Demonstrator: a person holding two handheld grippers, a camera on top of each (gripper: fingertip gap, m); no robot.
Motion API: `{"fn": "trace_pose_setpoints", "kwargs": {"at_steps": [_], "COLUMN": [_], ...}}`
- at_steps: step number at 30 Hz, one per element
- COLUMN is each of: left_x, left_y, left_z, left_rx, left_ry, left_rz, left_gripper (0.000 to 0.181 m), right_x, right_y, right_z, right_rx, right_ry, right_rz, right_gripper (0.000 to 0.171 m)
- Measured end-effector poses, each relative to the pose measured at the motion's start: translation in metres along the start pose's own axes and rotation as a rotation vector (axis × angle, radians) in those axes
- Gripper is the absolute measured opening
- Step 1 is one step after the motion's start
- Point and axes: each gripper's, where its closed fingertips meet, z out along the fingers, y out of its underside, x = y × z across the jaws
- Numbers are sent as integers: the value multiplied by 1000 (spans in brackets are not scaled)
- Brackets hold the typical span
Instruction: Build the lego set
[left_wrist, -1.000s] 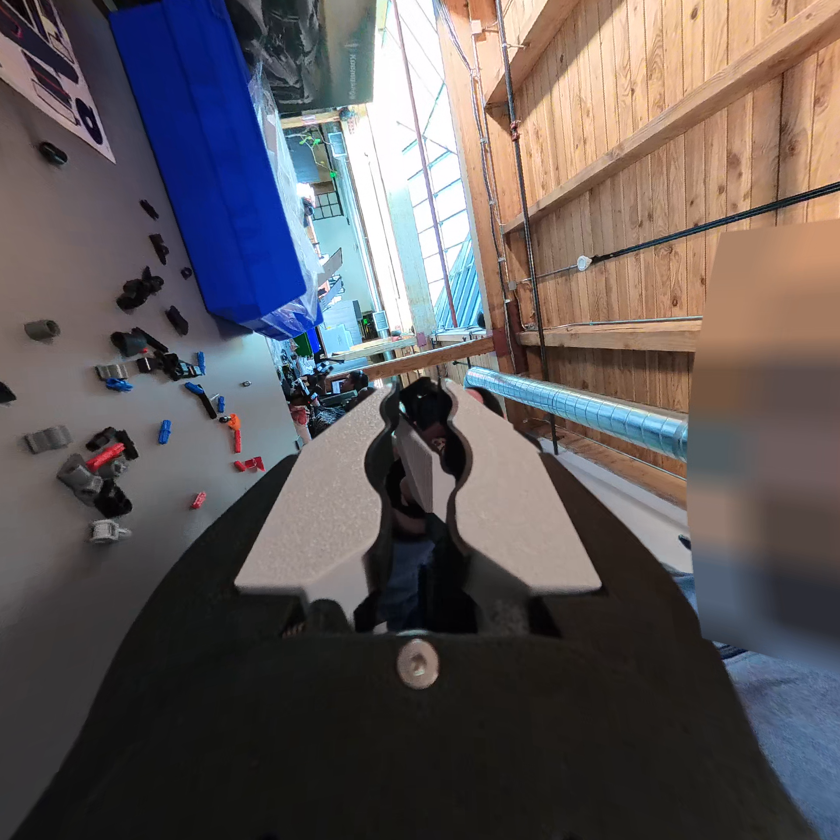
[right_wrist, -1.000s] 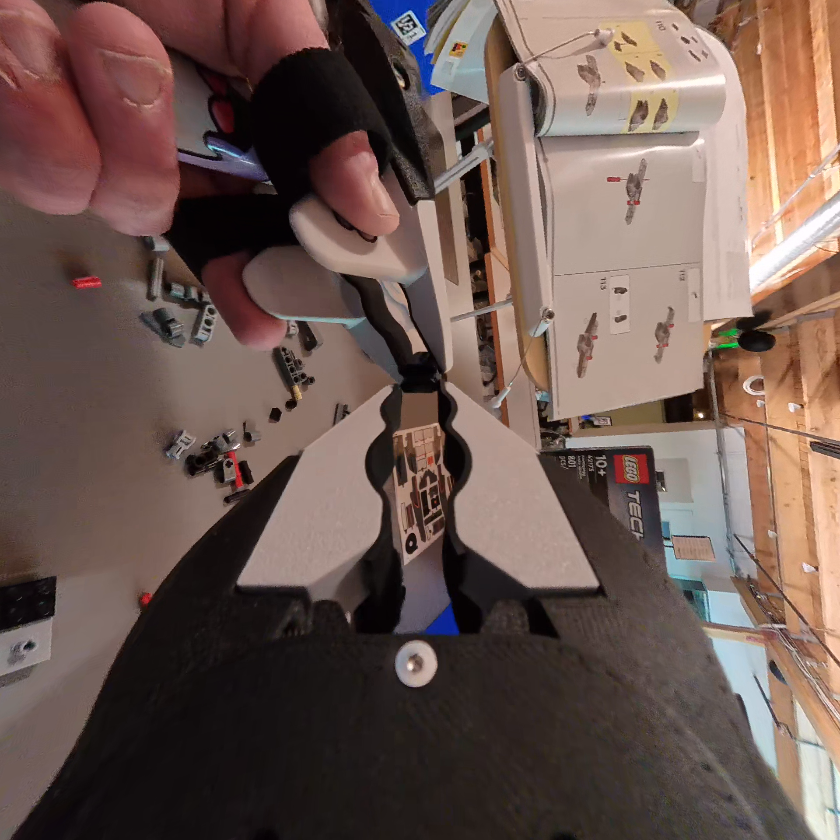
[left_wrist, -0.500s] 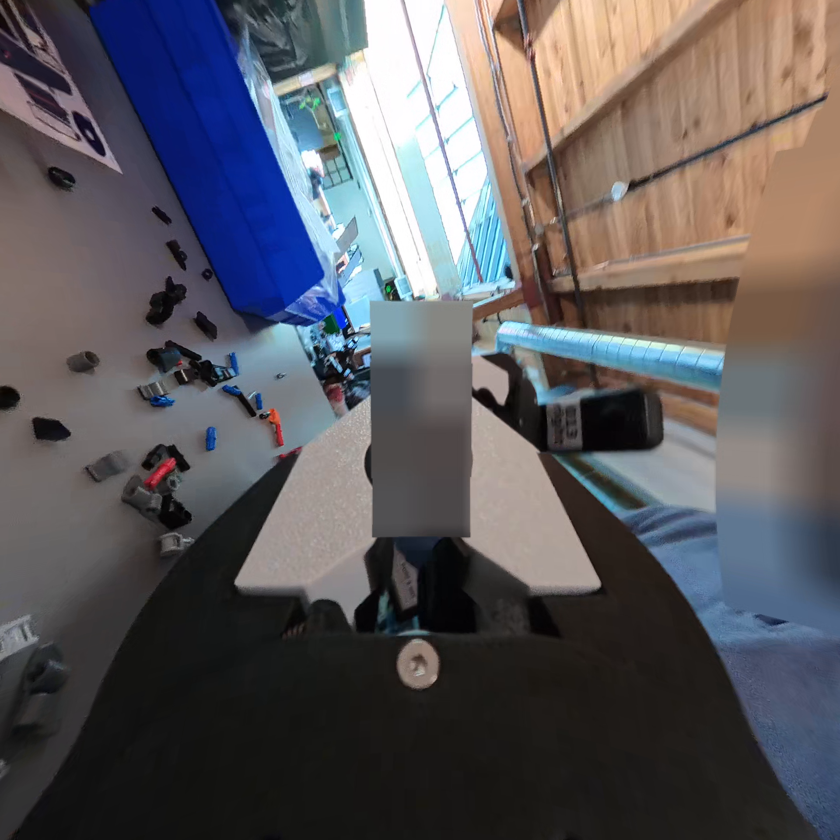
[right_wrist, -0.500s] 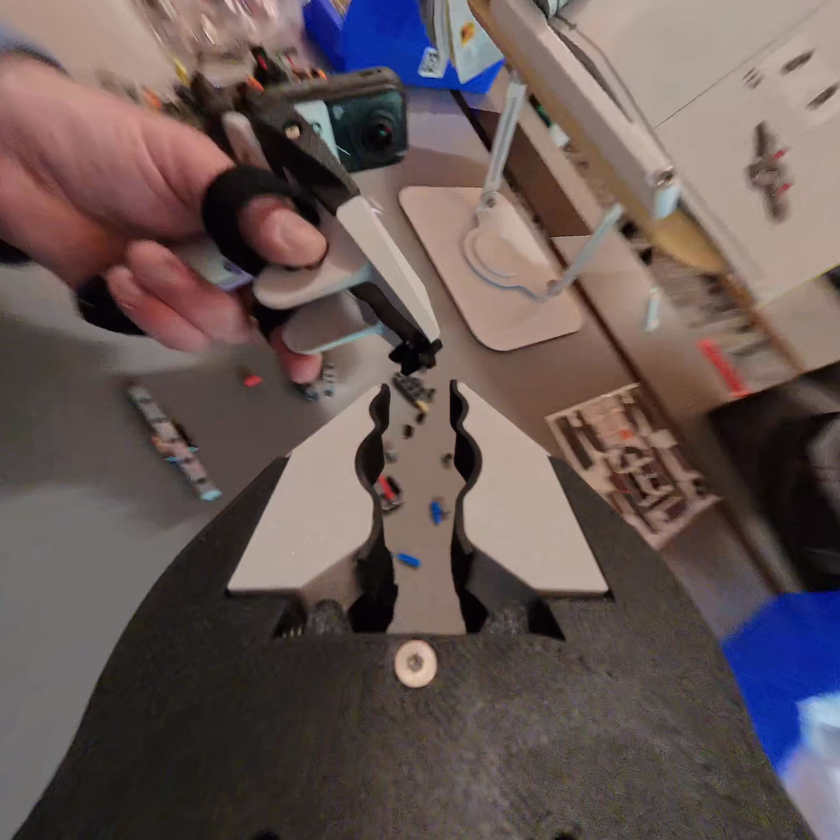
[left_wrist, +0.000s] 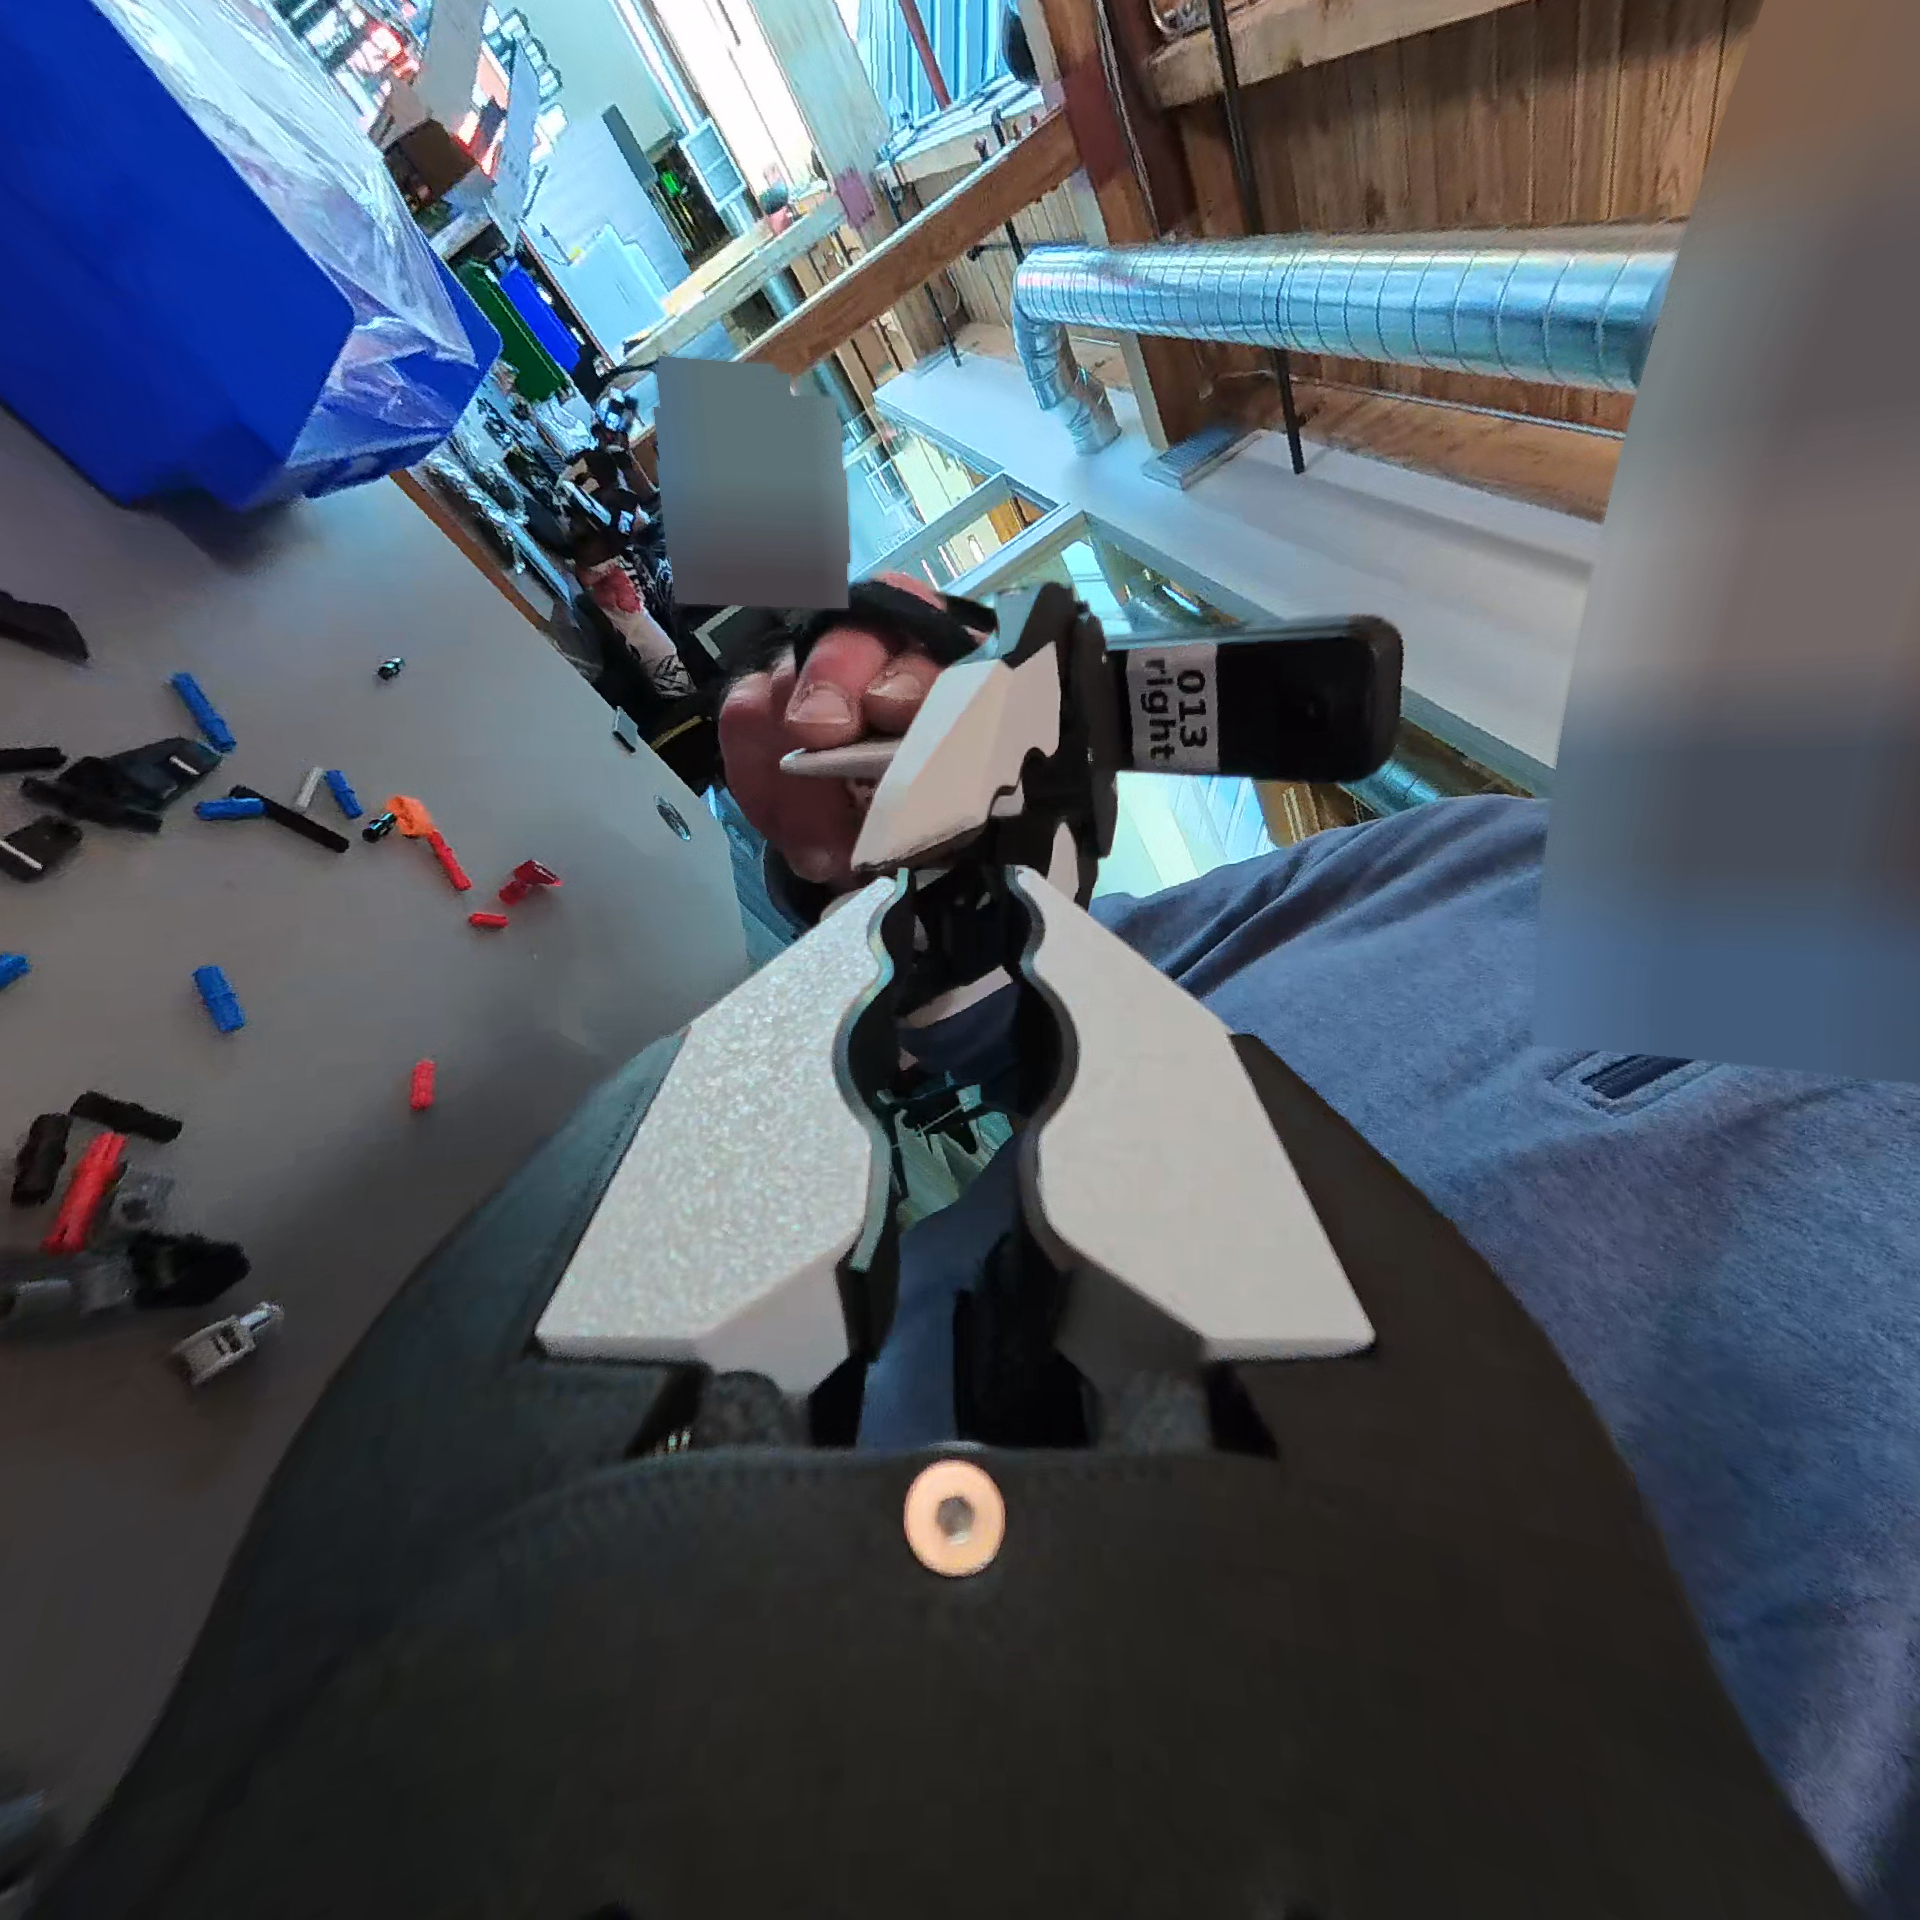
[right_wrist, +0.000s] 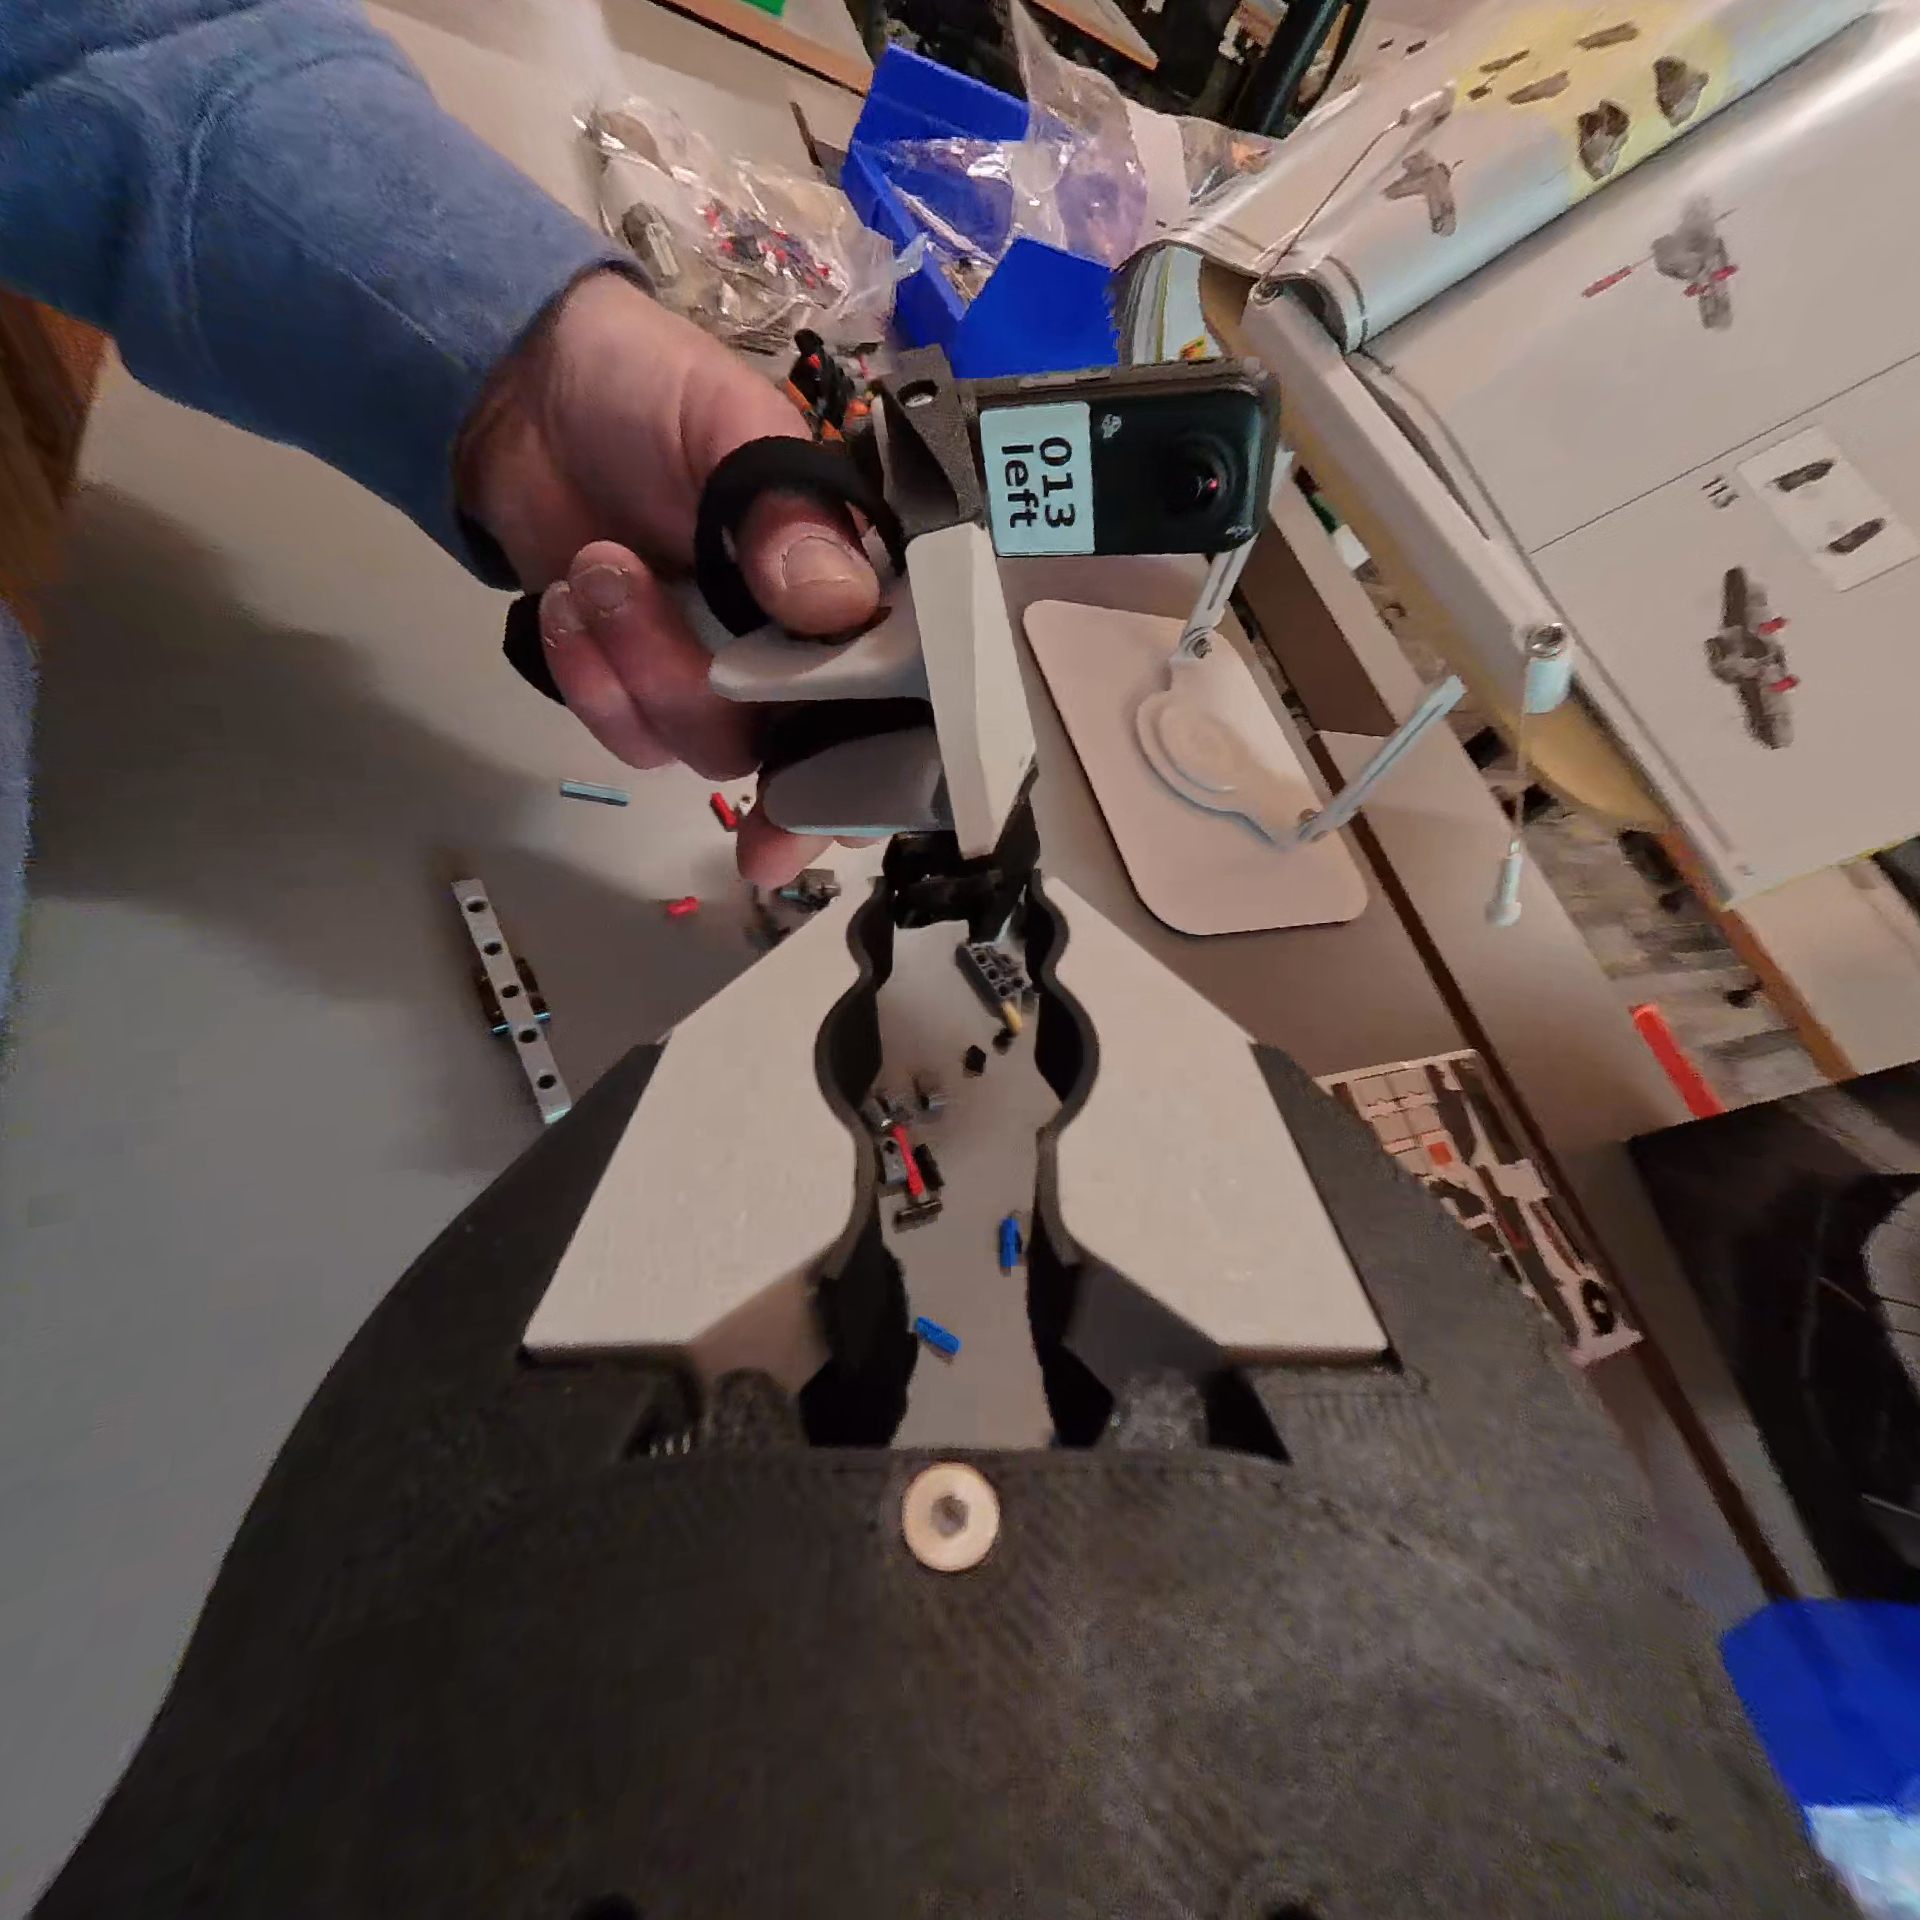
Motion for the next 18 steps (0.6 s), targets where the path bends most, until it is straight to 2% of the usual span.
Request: {"fn": "trace_pose_setpoints", "kwargs": {"at_steps": [4, 6, 18], "left_x": [0, 1, 4], "left_y": [-3, -3, 0], "left_z": [0, -2, 3], "left_rx": [28, 33, -1], "left_ry": [12, 22, 75], "left_rz": [-14, -21, -51], "left_gripper": [13, 13, 13], "right_x": [0, 0, -4], "right_y": [0, -2, -11], "right_z": [-2, -6, -16], "right_rx": [3, 21, 95], "right_ry": [14, 22, -26], "right_rz": [22, 35, 72], "right_gripper": [26, 21, 15]}}
